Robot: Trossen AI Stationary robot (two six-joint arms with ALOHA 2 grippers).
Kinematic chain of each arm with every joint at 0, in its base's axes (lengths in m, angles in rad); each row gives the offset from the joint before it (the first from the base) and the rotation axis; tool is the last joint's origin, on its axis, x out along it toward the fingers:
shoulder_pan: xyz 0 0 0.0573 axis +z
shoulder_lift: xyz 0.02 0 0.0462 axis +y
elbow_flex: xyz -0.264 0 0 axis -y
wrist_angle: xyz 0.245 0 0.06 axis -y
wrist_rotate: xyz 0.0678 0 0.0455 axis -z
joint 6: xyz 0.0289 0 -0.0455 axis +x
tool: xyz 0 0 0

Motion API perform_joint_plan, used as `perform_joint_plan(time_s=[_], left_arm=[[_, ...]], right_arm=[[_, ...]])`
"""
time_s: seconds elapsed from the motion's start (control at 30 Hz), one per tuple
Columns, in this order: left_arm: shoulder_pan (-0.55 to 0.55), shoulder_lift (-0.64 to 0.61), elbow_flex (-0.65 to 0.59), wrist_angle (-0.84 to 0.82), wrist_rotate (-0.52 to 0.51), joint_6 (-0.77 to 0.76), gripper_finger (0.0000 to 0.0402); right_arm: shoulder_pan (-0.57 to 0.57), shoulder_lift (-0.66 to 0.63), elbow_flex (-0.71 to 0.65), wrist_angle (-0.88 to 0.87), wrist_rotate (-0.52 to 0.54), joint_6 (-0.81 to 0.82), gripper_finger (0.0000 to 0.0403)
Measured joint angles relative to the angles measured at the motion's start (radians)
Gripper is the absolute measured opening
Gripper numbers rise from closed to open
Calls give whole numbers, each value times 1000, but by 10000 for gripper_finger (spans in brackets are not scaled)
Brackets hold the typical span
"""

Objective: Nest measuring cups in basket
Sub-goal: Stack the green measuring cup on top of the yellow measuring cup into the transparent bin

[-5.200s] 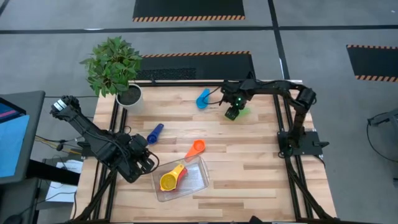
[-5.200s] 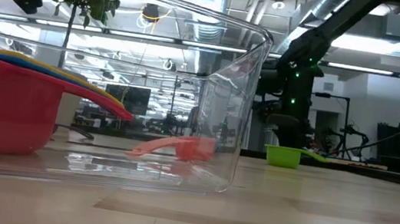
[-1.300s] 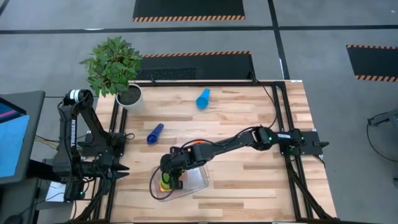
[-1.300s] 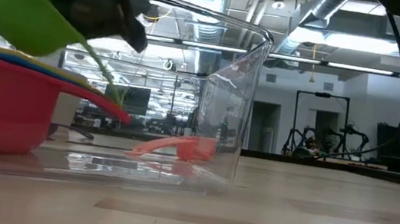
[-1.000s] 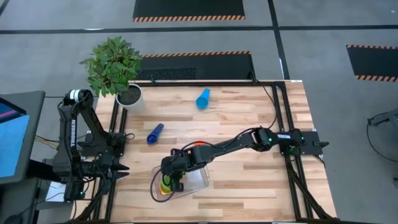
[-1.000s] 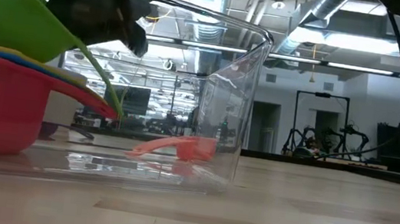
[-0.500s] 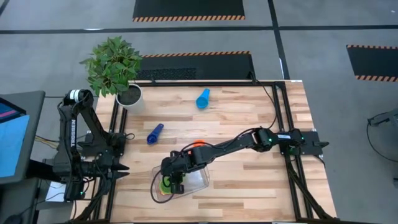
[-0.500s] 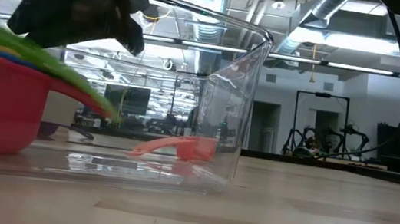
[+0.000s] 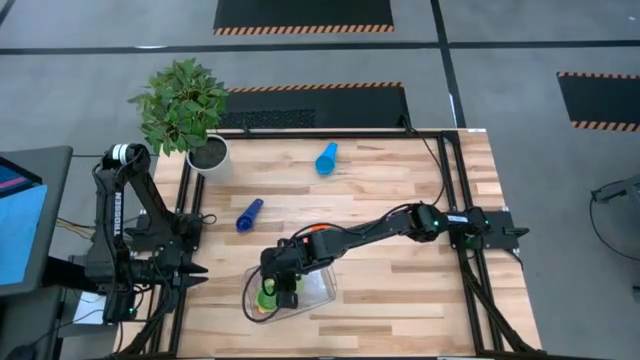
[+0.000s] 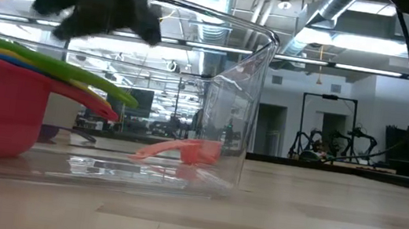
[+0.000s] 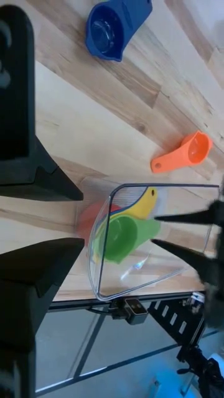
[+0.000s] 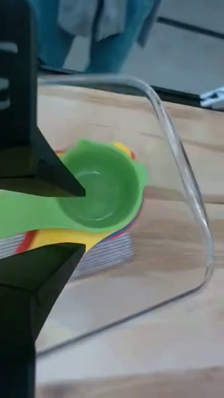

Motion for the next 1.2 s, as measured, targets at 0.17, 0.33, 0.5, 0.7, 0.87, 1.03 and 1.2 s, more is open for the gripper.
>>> perform_joint_plan(time_s=[0.17,0.33,0.5,0.7,0.87,1.03,1.2], left_arm=[[0,0,0,-1,29,5,93],[0,0,0,-1,53,40,93],[0,0,0,-1,53,39,93],[0,0,0,-1,53,36,93],[0,0,0,-4,53,35,93],[0,0,0,-8,53,35,93],[0,0,0,-8,53,30,93]], right_arm=[[21,-46,-15,-93,-18,-35,131],[35,-24,-17,-161,-25,-43,104],[34,-4,-15,-159,-26,-45,71],[34,11,-17,-156,-86,-55,42],[46,9,-16,-165,-103,-72,13],[52,9,-16,-168,-130,-74,9],[48,47,-17,-180,-187,-75,17]])
